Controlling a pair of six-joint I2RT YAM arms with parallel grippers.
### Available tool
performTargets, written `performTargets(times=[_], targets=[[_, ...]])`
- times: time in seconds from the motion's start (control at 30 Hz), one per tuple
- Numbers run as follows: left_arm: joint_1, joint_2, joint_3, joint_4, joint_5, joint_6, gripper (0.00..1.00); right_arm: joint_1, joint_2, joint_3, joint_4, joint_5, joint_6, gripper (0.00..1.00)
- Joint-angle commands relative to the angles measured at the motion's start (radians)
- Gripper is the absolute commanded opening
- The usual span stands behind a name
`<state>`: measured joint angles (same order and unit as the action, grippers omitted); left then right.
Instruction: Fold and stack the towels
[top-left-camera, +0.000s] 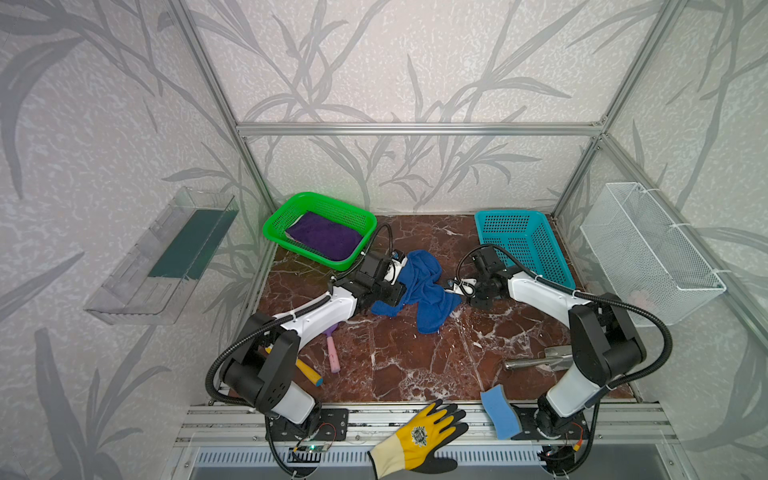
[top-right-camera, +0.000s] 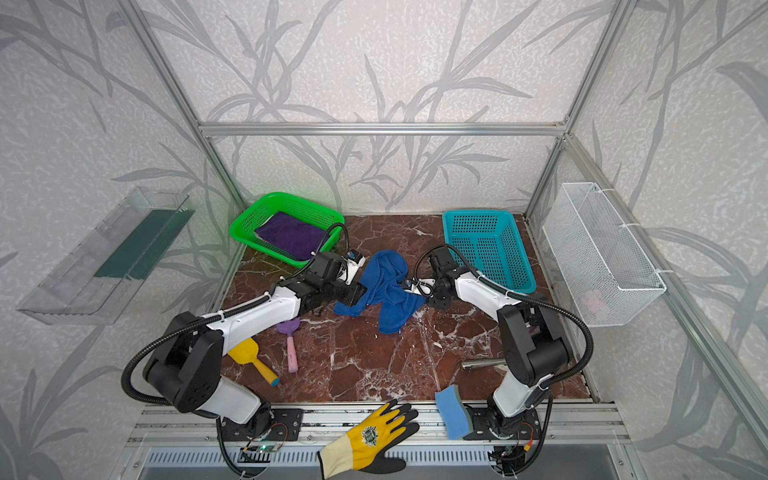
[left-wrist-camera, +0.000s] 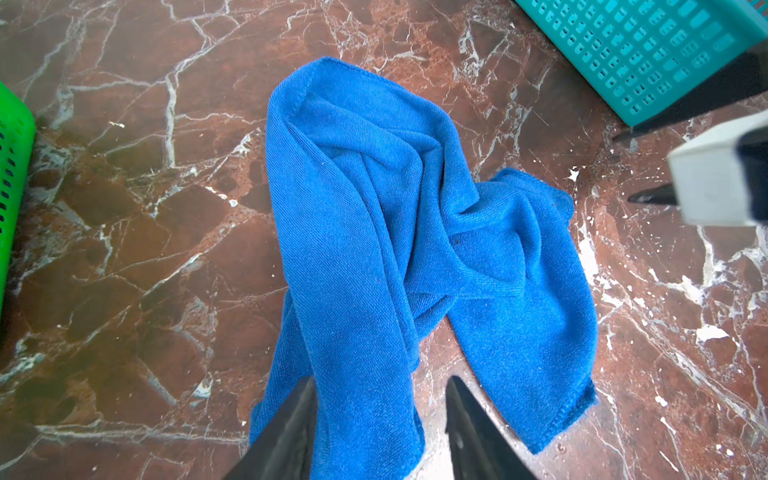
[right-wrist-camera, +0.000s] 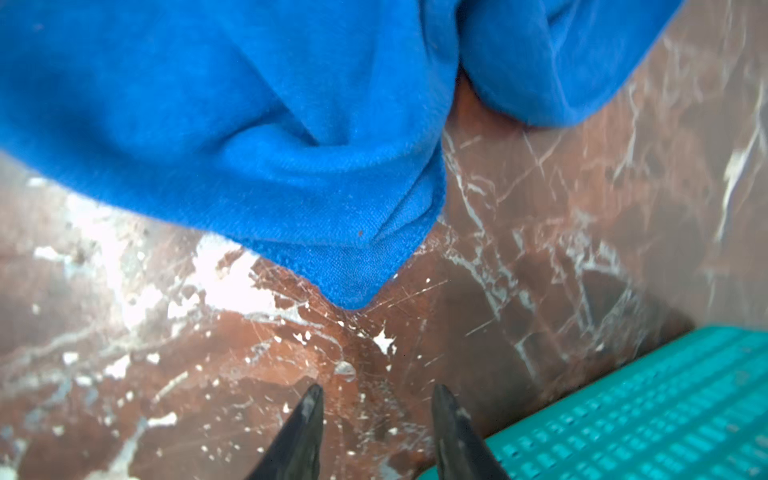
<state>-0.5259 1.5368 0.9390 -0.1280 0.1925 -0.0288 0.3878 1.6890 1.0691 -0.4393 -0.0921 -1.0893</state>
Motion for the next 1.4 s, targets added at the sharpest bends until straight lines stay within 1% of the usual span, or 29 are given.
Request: performTargets(times=[0.0, 0.1, 0.2, 0.3, 0.6, 0.97, 1.2, 1.23, 1.3, 1.37], targets=[[-0.004, -0.031, -0.018, 0.025, -0.004, -0.005, 0.51, -0.017, 0.062, 0.071, -0.072, -0.118, -0.254, 0.44], [-0.004, -0.027, -0.023, 0.028, -0.008, -0.004, 0.51, -0.020, 0.119, 0.130, -0.134, -0.161, -0.304, 0.43], [-0.005, -0.027, -0.025, 0.027, -0.012, 0.004, 0.51, -0.020, 0.165, 0.179, -0.179, -0.172, -0.324, 0.43], [-0.004, -0.030, -0.024, 0.023, -0.020, 0.013, 0.51, -0.020, 0.190, 0.199, -0.200, -0.166, -0.342, 0.42], [-0.003, -0.024, -0.014, 0.023, -0.021, 0.029, 0.51, -0.010, 0.212, 0.186, -0.208, -0.157, -0.381, 0.42], [-0.004, -0.014, -0.015, 0.021, -0.028, 0.032, 0.51, -0.004, 0.313, 0.303, -0.306, -0.132, -0.415, 0.40], [-0.004, -0.015, -0.014, 0.017, -0.032, 0.038, 0.51, -0.004, 0.392, 0.389, -0.413, -0.085, -0.434, 0.34], [-0.005, -0.016, -0.015, 0.017, -0.033, 0.039, 0.51, -0.004, 0.399, 0.394, -0.417, -0.082, -0.435, 0.31], [-0.003, -0.020, -0.015, 0.019, -0.035, 0.040, 0.51, -0.001, 0.417, 0.405, -0.427, -0.070, -0.436, 0.22], [-0.003, -0.023, -0.015, 0.018, -0.038, 0.043, 0.51, 0.000, 0.424, 0.411, -0.429, -0.075, -0.430, 0.19]])
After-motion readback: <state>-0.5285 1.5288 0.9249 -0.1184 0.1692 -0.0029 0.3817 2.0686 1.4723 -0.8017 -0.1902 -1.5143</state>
